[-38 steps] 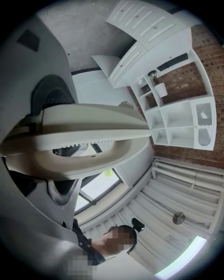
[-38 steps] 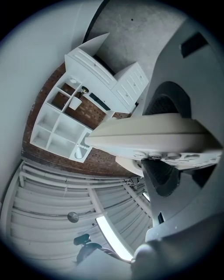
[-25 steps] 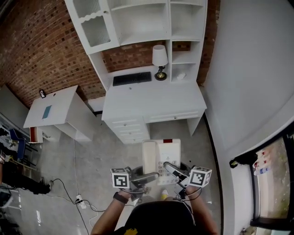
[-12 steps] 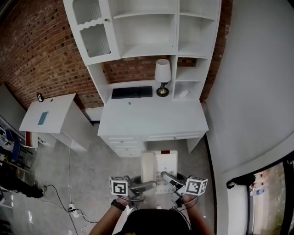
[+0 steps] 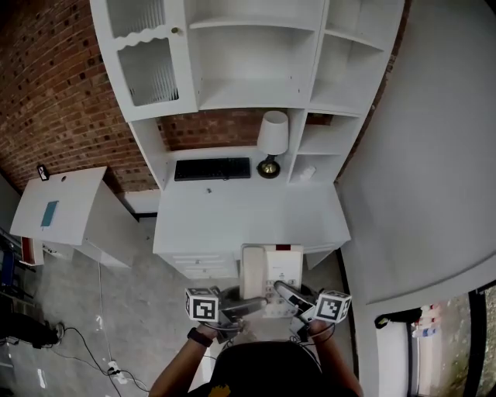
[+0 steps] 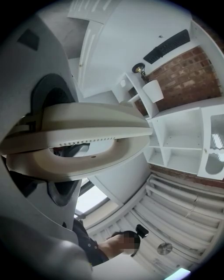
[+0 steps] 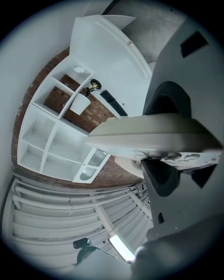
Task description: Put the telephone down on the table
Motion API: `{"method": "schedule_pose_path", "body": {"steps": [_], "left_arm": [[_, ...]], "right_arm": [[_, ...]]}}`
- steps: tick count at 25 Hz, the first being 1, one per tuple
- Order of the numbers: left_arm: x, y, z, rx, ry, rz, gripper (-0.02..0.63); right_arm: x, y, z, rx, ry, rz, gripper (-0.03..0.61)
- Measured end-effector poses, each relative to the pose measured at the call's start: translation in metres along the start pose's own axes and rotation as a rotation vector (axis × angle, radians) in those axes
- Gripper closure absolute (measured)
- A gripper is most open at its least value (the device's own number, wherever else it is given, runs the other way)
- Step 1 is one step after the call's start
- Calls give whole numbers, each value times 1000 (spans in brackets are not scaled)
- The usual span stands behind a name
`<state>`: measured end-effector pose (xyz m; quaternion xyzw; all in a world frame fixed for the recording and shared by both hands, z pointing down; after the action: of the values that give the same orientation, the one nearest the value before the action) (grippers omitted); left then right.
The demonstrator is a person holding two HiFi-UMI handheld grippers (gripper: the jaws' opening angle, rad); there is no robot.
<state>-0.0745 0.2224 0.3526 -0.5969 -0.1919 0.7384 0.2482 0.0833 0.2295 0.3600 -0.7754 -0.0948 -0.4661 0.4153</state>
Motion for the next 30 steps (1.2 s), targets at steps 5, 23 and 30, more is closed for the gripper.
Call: {"method": "schedule_pose_path", "body": {"steps": [5,23,30], "left_arm": [[-31,32,18,1,-25,38,199],[-151,162,-15,65,91,57,199],[-187,201,-48,85,145,25,198]], "right_arm": [[3,15,-44,-12,-36,4,318],[82,148,-169,-100,24,8,318],[120,199,-191,-139,62,-5,316]]}}
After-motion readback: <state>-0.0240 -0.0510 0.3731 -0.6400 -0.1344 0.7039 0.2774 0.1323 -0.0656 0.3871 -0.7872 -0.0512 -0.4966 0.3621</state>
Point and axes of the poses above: the fingertips, and each gripper's own axes: z backward along the fingers, x to its right, y out of its top, the point moved 6 cm from there along z, backward along the fingers, and after that the axes turned 10 degrees about -y, right-handed, at the moved point
